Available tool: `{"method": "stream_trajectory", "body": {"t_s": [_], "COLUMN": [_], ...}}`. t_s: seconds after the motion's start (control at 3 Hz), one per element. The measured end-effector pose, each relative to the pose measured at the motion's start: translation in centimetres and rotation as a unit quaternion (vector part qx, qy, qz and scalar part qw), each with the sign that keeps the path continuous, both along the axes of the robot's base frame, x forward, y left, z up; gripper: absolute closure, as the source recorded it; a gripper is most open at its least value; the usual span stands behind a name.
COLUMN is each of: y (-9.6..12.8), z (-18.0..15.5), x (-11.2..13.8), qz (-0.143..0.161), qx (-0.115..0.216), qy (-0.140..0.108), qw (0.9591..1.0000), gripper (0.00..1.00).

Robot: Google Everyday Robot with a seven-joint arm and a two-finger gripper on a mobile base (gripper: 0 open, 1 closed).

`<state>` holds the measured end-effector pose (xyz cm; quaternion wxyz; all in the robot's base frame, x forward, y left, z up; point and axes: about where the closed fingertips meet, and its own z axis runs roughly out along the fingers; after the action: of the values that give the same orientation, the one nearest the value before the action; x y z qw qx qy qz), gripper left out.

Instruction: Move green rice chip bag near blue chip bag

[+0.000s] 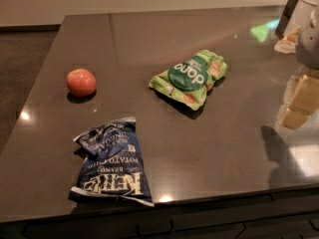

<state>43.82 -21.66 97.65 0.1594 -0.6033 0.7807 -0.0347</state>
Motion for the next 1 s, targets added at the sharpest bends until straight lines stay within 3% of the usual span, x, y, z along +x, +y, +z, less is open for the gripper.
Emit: {"method": "stream_trajectory", "body": {"t_s": [0.33, 0.67, 1.0], "y": [0.0, 1.2, 3.1], "z": [0.0, 0.4, 0.0], "x": [0.0, 1.8, 5.3], "qz": [0.0, 0.013, 0.033], "qx": [0.0, 0.008, 0.016], "qy": [0.0, -0.011, -0.022], "qw": [1.0, 0.9998, 0.9991], "gripper": [0.0, 0.0, 0.0]}}
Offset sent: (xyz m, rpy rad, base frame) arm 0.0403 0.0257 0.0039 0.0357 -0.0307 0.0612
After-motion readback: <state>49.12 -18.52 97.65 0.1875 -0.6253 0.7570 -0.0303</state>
